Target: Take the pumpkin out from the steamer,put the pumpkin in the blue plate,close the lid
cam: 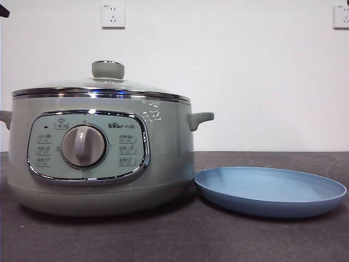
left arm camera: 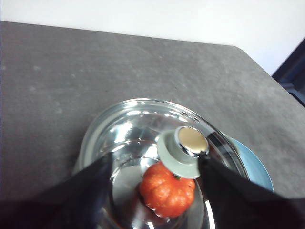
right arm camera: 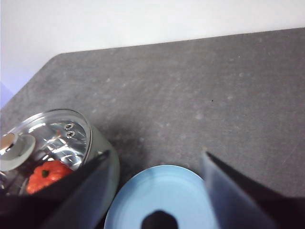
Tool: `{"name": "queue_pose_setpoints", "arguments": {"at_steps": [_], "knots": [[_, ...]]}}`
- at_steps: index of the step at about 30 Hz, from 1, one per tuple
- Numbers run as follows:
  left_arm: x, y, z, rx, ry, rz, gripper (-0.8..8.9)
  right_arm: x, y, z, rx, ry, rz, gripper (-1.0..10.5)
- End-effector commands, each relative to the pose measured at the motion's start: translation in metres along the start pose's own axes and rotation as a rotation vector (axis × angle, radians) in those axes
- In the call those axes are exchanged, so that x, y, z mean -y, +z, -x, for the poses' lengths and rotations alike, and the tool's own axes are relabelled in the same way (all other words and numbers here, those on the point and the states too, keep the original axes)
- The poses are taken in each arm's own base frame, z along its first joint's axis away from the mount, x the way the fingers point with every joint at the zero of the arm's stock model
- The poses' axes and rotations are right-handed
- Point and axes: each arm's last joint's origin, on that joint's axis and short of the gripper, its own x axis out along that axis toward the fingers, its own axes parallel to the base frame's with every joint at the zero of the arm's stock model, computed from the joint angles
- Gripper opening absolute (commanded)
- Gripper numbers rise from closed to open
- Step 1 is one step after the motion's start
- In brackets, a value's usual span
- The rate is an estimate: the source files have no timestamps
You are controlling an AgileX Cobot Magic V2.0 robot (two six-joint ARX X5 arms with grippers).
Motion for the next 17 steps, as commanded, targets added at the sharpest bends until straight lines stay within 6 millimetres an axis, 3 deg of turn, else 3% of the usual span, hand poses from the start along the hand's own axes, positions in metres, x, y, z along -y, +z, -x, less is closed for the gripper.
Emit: {"name": "queue_pose_setpoints", "arguments": {"at_steps": [1, 9, 17], "knots": [[0.003, 0.005, -0.004, -0.009, -0.022, -0.025, 3.45, -0.001, 0.000, -0.002, -0.007, 0.010, 0.024, 4.4], [0.023, 0.021, -0.038, -0.124, -0.081, -0.092, 3.45, -0.007, 0.000, -0.004, -0.016, 0.039, 0.035, 4.4], [0.047, 0.021, -0.083, -0.238, -0.039, -0.206, 3.45, -0.006, -0.003, -0.003, -0.036, 0.036, 0.027, 4.4]]}}
